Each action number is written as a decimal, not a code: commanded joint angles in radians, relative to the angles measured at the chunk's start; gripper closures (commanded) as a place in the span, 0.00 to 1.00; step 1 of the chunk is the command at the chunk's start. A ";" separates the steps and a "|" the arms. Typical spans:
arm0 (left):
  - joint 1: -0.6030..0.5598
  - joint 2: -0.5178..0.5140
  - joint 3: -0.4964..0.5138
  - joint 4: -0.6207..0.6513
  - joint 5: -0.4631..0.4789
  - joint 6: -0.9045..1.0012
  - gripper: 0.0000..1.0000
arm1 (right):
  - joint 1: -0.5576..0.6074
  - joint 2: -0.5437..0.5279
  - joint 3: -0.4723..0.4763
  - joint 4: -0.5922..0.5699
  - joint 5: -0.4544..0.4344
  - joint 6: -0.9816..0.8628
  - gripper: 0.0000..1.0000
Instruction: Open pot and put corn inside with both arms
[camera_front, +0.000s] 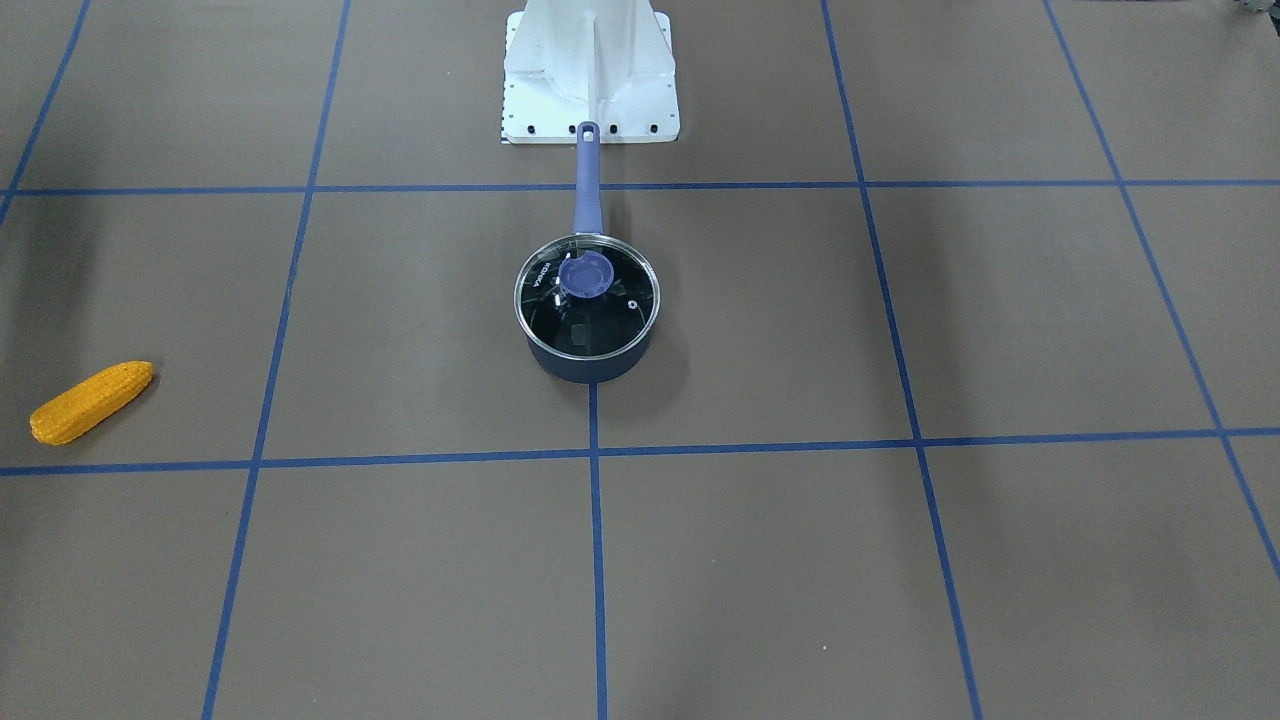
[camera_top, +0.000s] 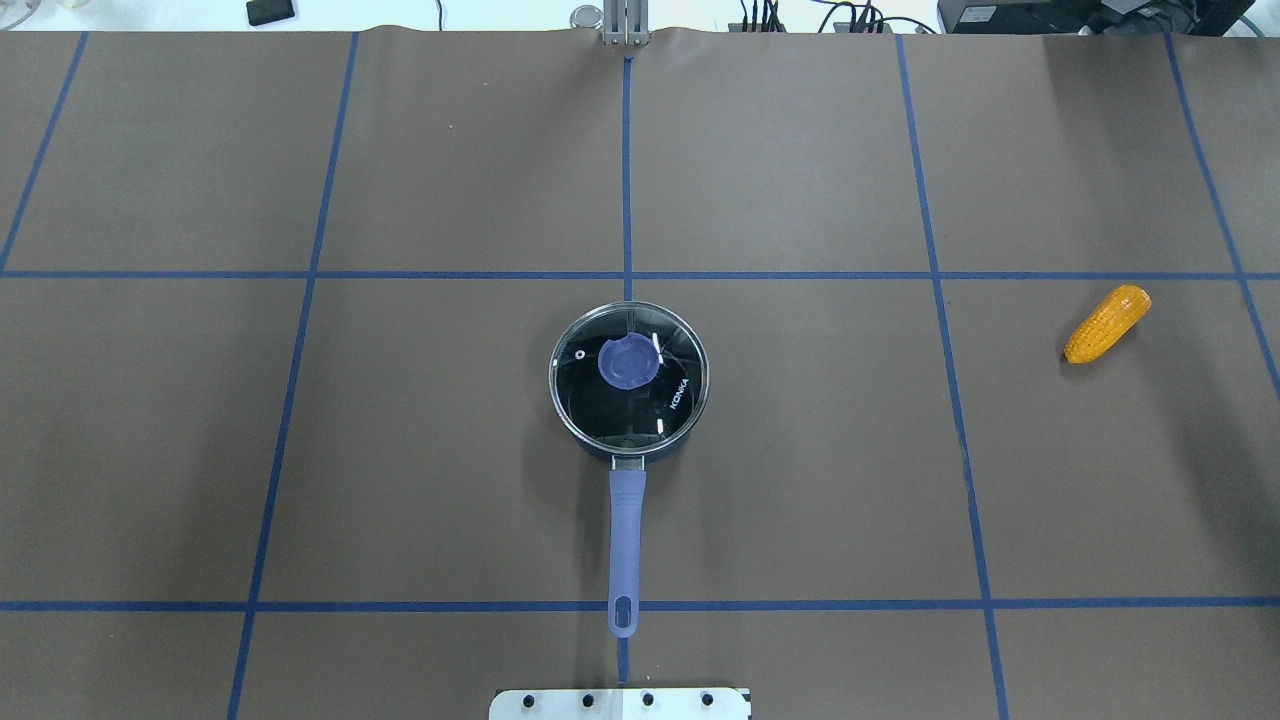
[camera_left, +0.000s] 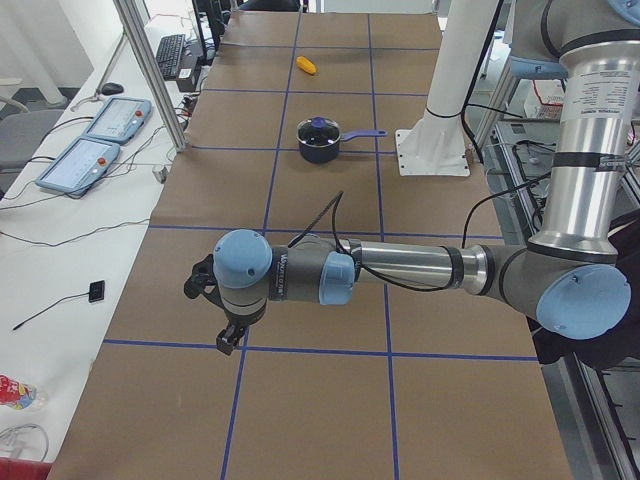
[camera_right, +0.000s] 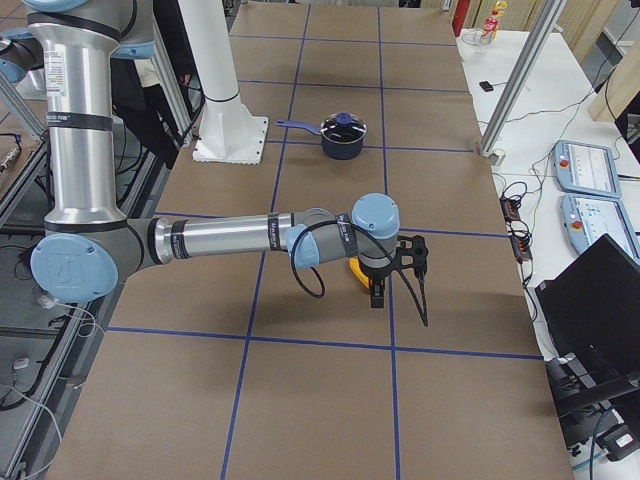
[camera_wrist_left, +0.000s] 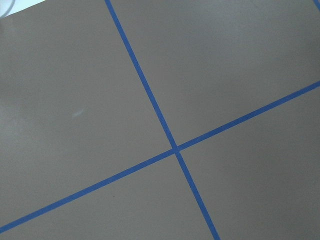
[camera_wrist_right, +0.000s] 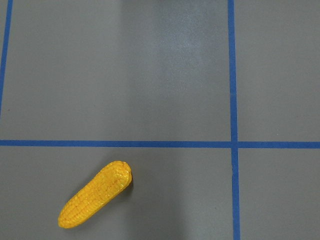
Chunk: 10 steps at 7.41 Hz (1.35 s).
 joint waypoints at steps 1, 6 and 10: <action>-0.001 -0.001 -0.003 0.000 0.000 -0.001 0.02 | 0.002 -0.002 -0.001 0.000 0.003 -0.001 0.00; 0.002 -0.010 -0.030 -0.005 -0.061 -0.120 0.02 | -0.003 -0.007 0.004 0.005 0.015 0.025 0.00; 0.155 -0.117 -0.187 -0.002 -0.051 -0.559 0.02 | -0.139 0.011 -0.034 0.005 -0.007 0.283 0.00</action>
